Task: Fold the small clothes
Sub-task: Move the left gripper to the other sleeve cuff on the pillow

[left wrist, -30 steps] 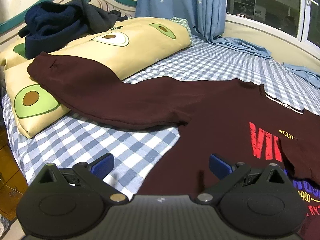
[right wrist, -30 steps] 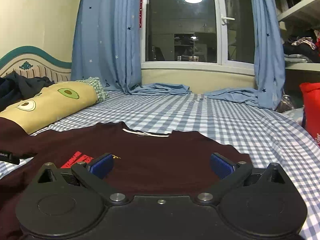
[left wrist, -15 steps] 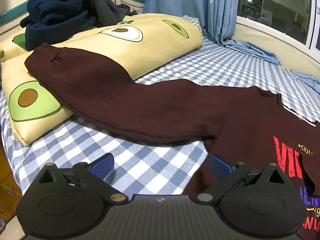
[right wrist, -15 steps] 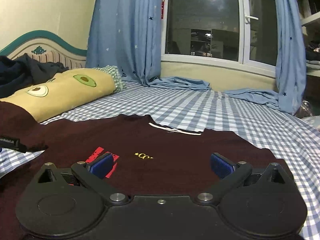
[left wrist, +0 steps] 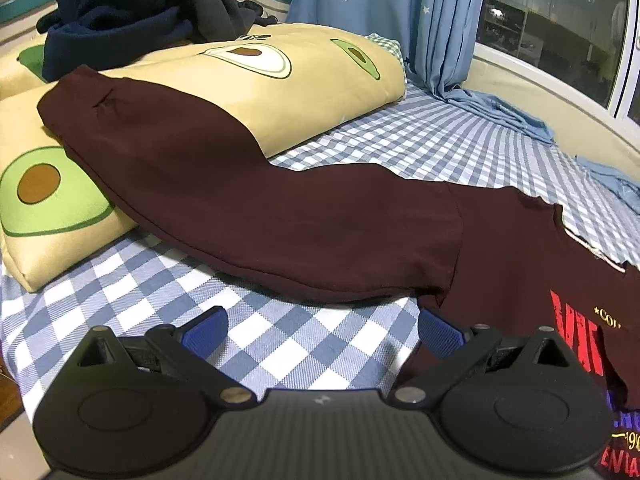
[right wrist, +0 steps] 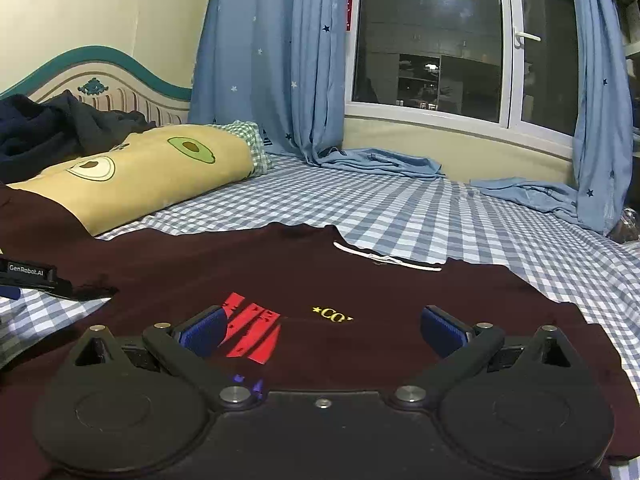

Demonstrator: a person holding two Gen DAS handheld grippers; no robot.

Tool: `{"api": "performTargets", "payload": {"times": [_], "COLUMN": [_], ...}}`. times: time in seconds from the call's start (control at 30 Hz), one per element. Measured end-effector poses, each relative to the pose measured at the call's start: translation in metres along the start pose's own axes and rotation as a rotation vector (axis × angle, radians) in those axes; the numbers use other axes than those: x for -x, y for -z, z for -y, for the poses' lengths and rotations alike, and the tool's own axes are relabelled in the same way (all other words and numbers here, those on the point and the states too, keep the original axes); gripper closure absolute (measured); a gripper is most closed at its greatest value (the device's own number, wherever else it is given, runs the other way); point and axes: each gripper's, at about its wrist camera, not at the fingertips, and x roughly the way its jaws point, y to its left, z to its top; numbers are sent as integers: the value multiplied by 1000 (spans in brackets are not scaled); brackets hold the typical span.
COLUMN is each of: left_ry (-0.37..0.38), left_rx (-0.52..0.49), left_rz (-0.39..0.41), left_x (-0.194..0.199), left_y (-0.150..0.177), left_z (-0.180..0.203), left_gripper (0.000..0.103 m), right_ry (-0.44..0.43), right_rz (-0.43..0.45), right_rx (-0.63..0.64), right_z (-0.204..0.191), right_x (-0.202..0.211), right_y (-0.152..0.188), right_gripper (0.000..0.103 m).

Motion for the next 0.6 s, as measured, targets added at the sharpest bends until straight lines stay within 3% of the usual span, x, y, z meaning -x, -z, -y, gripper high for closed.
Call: {"api": "performTargets", "payload": {"times": [0.2, 0.6], "left_ry": [34, 97], "left_rx": [33, 156], "left_rz": [6, 38], "left_x": [-4, -13], "left_y": [-1, 8], "left_z": [-8, -29], "left_gripper": [1, 1], "right_ry": [43, 26], "right_rz": [1, -40], "right_rx": [-35, -50], "right_z": [-9, -17], "right_x": [-6, -14], "right_y": [-1, 13], "right_gripper": [0, 0]}}
